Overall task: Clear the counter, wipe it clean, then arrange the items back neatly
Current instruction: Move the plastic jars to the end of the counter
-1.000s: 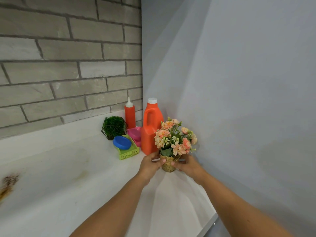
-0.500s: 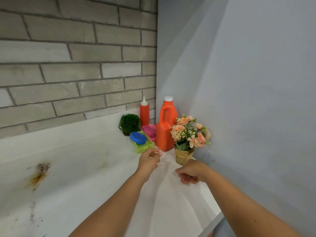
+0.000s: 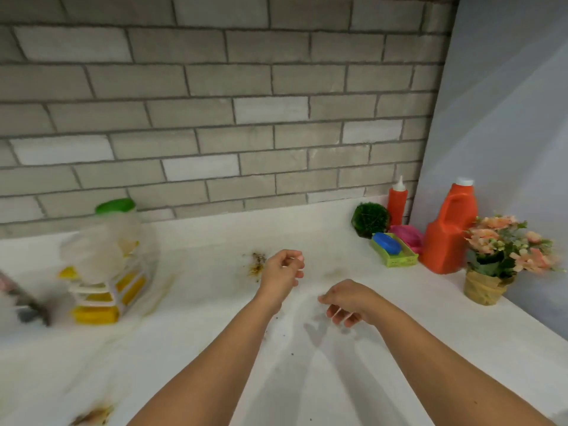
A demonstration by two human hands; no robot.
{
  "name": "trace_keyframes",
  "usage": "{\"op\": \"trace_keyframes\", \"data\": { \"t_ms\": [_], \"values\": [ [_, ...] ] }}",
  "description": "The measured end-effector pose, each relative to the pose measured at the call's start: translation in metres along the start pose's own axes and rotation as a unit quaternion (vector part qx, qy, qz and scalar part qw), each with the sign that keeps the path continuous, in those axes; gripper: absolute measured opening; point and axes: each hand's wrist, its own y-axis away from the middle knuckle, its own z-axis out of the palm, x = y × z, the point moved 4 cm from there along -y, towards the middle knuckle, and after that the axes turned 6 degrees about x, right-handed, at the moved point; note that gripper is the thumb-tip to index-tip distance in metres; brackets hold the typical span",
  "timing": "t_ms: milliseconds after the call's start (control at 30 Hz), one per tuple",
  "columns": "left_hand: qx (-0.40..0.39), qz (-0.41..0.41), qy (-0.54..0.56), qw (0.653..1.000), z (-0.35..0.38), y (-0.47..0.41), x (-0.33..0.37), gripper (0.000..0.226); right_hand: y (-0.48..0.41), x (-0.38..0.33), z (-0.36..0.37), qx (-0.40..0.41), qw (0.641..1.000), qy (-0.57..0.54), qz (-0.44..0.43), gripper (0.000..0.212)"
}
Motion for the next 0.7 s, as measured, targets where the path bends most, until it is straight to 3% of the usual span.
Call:
{"op": "trace_keyframes", "data": {
  "t_ms": [333, 533, 700],
  "values": [
    [0.186, 0.102, -0.02, 0.977, -0.203, 0.026, 0.021, 0.019, 0.03, -0.119, 0.148, -0.09, 0.989, -0.018, -0.12, 0.021],
    [0.363, 0.189, -0.004, 0.913, -0.276, 0.029, 0.037, 0.017, 0.027, -0.178, 0.184, -0.115, 0.975, -0.064, -0.178, 0.028],
    [0.464, 0.174, -0.075, 0.865, -0.325, 0.014, 0.045, 0.009, 0.019, -0.228, 0.206, -0.135, 0.962, -0.103, -0.212, 0.037]
  ]
}}
